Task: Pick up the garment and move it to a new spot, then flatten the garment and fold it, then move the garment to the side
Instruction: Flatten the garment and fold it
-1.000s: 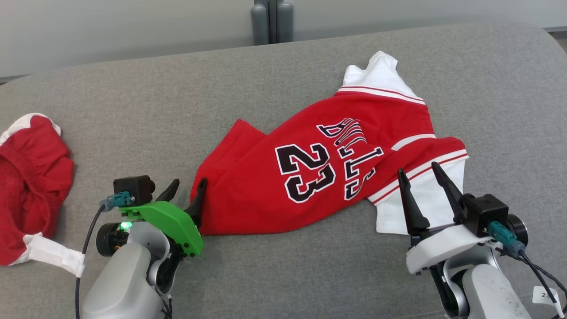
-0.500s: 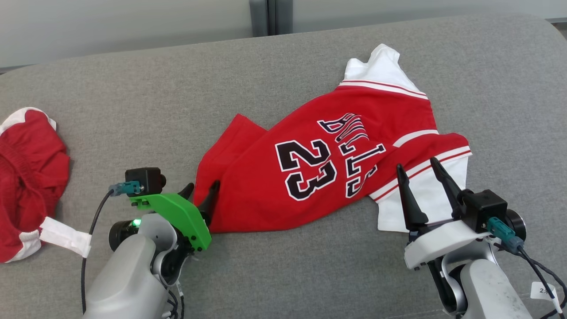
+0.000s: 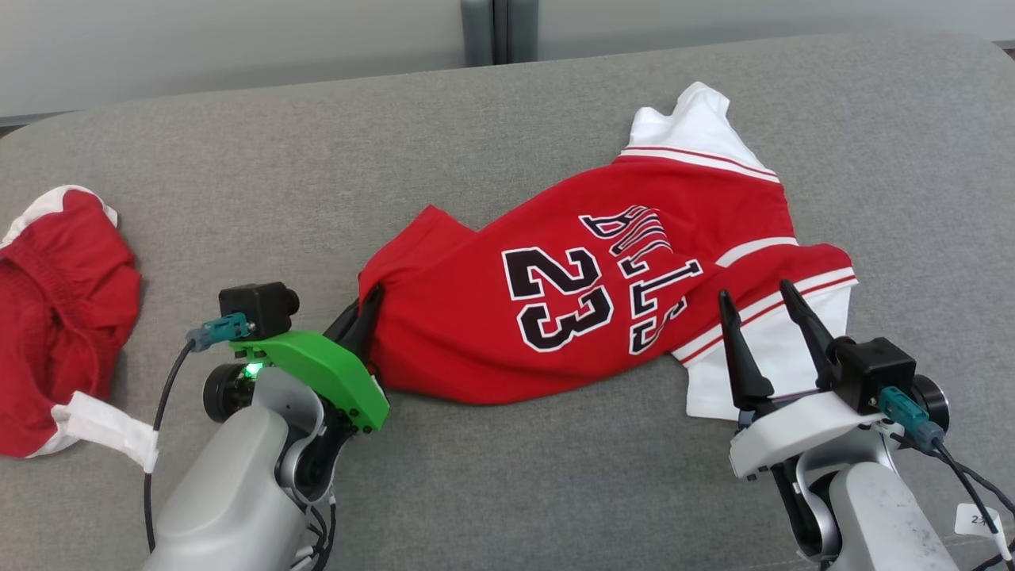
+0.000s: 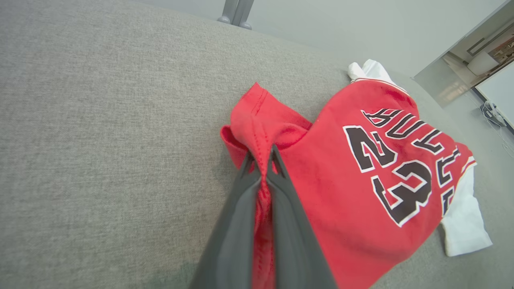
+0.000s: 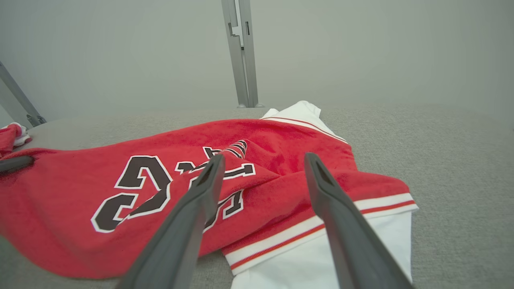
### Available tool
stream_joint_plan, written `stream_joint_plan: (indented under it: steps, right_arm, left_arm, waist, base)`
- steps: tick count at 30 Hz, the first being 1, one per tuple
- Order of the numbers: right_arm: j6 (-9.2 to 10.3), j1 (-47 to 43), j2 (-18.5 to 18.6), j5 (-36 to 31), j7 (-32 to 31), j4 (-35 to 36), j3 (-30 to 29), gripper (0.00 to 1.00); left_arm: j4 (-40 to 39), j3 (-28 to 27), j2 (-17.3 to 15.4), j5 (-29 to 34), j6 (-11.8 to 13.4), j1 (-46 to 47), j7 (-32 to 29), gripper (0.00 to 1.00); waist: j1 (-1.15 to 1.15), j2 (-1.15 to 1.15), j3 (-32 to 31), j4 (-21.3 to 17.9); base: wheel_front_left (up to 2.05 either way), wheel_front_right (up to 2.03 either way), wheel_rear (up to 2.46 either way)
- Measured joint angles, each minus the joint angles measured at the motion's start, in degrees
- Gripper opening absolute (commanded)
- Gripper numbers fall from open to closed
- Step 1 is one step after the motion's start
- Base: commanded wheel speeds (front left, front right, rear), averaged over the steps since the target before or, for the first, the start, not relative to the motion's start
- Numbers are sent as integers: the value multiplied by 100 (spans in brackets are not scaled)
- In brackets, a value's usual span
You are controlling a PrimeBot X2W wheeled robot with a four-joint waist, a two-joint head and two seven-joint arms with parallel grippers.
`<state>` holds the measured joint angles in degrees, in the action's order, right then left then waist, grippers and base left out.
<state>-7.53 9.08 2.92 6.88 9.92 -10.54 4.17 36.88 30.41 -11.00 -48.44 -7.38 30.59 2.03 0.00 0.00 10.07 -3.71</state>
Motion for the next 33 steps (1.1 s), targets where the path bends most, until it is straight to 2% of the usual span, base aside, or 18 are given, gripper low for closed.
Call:
stream_joint_plan:
  steps: [4,8,16,19,23,26,33]
  right_arm:
    - [0,-50,-4,-8,-23,25,-58,100]
    - [0,-90,-3,-10,-32,53,-140,100]
    - [0,-164,-3,-44,-75,160,-215,100]
    - [0,-163,-4,-44,-76,186,-201,100]
    - [0,-102,-7,-44,-75,199,-138,100]
    - [0,-9,-5,-34,-69,192,-63,100]
    - [0,166,-7,-20,-15,163,13,100]
  left_arm:
    - [-478,-88,-56,-119,1,-286,274,0]
    - [-1245,-196,-60,-389,47,-710,232,0]
    - [-3272,-332,-93,-1140,538,-1621,-417,0]
    - [-3684,-337,-207,-1163,709,-1661,-608,0]
    - [-3264,-353,-379,-832,846,-1404,-605,0]
    - [-2505,-286,-490,-332,867,-850,-427,0]
    - [-808,-214,-487,363,728,205,331,0]
  waist:
    - [0,0,-57,152]
    - [0,0,-114,349]
    - [0,0,-189,658]
    - [0,0,-146,662]
    - [0,0,-39,592]
    - [0,0,59,494]
    - [0,0,337,147]
  base:
    - [0,0,0]
    - [0,0,0]
    - [0,0,0]
    - [0,0,0]
    - [0,0,0]
    - [0,0,0]
    - [0,0,0]
